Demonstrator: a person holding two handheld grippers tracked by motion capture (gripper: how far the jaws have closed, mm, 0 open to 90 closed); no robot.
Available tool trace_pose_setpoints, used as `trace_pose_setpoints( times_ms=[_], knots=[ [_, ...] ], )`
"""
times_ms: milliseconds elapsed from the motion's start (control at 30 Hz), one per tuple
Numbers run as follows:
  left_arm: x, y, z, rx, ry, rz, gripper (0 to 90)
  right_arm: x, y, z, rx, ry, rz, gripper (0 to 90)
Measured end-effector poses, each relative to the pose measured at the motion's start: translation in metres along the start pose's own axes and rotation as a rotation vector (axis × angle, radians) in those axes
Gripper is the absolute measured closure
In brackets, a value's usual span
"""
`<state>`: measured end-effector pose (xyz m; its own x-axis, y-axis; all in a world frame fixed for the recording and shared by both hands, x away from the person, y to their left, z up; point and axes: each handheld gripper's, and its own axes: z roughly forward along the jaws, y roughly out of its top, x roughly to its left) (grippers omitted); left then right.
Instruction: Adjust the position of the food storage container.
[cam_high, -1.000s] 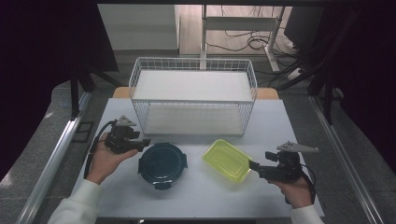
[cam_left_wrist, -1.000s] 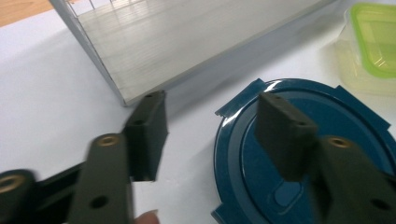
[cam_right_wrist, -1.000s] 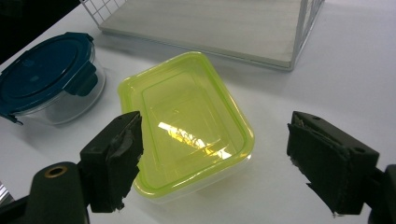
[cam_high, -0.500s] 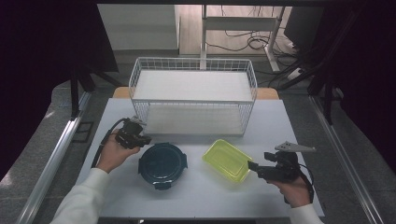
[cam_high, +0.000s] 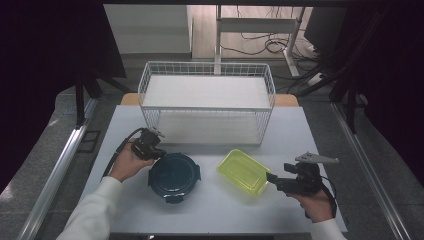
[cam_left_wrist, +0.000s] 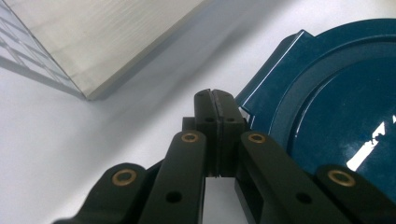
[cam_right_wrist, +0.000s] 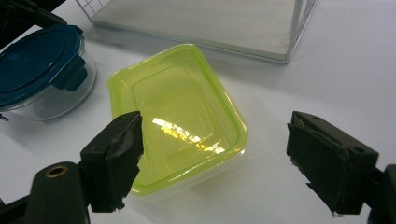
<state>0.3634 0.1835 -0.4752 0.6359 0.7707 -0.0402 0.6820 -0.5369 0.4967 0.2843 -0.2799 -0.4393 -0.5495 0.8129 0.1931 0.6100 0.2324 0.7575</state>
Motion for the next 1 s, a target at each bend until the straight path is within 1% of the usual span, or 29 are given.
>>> trace_pose_setpoints(
  times_ms=[67,167,267,367,500,533,567,633,700,800,1000],
  knots=[
    [-0.001,0.001,0.0,0.002,0.002,0.006,90.0,0.0,0.0,0.0,-0.002,0.013,0.006,18.5],
    [-0.005,0.003,0.001,0.001,-0.011,0.022,90.0,0.001,0.002,0.001,-0.005,0.014,0.002,18.5],
    [-0.012,0.003,0.002,0.004,-0.022,0.041,90.0,0.001,0.002,0.002,-0.002,0.014,-0.001,18.5],
    [-0.019,0.004,0.002,0.004,-0.024,0.056,90.0,0.001,0.001,0.001,-0.003,0.013,0.001,18.5],
    [-0.027,0.004,0.002,0.004,-0.036,0.07,90.0,0.001,0.001,0.0,-0.006,0.011,0.004,18.5],
    [-0.029,0.004,0.002,0.005,-0.042,0.066,90.0,0.001,0.002,0.0,-0.008,0.011,0.001,18.5],
    [-0.031,0.004,0.002,0.004,-0.046,0.075,90.0,0.001,0.002,-0.001,-0.008,0.012,0.002,18.5],
    [-0.035,0.004,0.003,0.0,-0.052,0.078,90.0,0.001,0.002,-0.001,-0.008,0.011,0.002,18.5],
    [-0.037,0.003,0.003,-0.004,-0.054,0.078,90.0,0.002,0.002,-0.001,-0.007,0.01,0.004,18.5],
    [-0.04,0.001,0.002,-0.01,-0.068,0.072,90.0,0.002,0.001,0.0,-0.007,0.011,0.005,18.5],
    [-0.049,-0.001,0.002,-0.012,-0.085,0.087,90.0,0.002,0.002,0.001,-0.003,0.011,0.002,18.5]
  ],
)
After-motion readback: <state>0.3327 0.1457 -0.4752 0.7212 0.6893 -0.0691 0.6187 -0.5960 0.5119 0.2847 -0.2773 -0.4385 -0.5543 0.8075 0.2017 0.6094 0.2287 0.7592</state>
